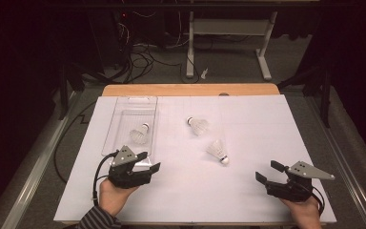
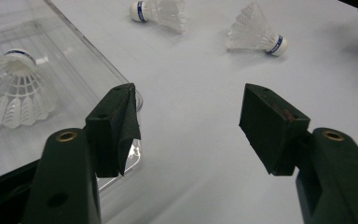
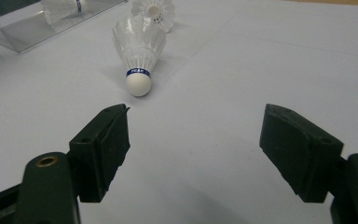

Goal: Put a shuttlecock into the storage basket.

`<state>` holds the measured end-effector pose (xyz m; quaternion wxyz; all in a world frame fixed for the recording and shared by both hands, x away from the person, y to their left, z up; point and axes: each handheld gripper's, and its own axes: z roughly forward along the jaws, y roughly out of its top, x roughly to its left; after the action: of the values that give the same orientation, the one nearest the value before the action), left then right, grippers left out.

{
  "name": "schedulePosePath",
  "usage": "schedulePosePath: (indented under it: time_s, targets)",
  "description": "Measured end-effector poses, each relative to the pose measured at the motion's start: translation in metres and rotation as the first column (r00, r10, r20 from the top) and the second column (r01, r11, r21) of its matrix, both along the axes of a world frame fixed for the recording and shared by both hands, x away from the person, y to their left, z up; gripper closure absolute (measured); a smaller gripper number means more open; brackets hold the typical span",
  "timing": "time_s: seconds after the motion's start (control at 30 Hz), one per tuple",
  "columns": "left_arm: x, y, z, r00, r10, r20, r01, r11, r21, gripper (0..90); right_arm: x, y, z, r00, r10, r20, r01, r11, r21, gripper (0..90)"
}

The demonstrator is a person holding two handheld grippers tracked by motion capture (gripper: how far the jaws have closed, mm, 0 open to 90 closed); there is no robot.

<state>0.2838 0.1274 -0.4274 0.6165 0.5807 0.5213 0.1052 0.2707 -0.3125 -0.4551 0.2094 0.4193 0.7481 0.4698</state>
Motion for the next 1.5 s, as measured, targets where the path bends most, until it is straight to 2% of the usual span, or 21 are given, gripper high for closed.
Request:
schedulePosePath:
  time_s: [1.03,1.37,1.5]
  targets:
    - [0.024,-0.037,0.004,0.9982,-0.050,-0.032,0.051,0.9986,0.014,39.5,0.000,0.000,-0.001,0.9999,0.000,-0.012,0.000,1.000,-0.001,24.4]
    - [0.034,-0.049,0.005,0.9970,-0.061,-0.048,0.061,0.9981,-0.005,40.0,0.001,0.000,-0.001,0.9999,-0.002,-0.014,0.002,1.000,-0.001,24.4]
    - [0.036,-0.055,0.004,0.9960,-0.074,-0.050,0.075,0.9972,0.007,40.4,0.000,0.000,-0.001,0.9999,-0.001,-0.014,0.001,1.000,-0.001,24.4]
